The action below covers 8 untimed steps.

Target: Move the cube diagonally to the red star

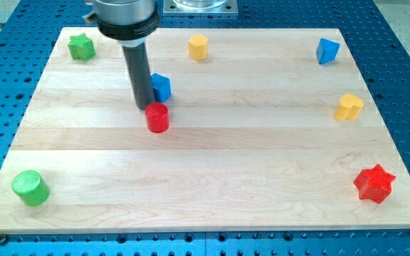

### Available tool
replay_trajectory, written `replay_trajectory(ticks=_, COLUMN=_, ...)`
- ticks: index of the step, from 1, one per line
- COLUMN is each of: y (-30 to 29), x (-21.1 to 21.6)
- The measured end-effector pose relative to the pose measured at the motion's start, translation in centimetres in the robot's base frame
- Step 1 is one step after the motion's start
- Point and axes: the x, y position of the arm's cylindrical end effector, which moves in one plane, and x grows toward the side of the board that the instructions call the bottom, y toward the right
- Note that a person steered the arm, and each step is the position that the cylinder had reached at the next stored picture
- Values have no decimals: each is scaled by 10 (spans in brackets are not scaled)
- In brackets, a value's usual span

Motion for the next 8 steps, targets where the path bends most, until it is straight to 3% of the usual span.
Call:
replay_trajectory(ticks=2, y=-37, x=-1)
replay_trajectory(ticks=3, y=-55, x=-29)
replay_trajectory(ticks=4, y=-43, x=-50)
replay_trajectory(ticks=8, y=18, x=-46)
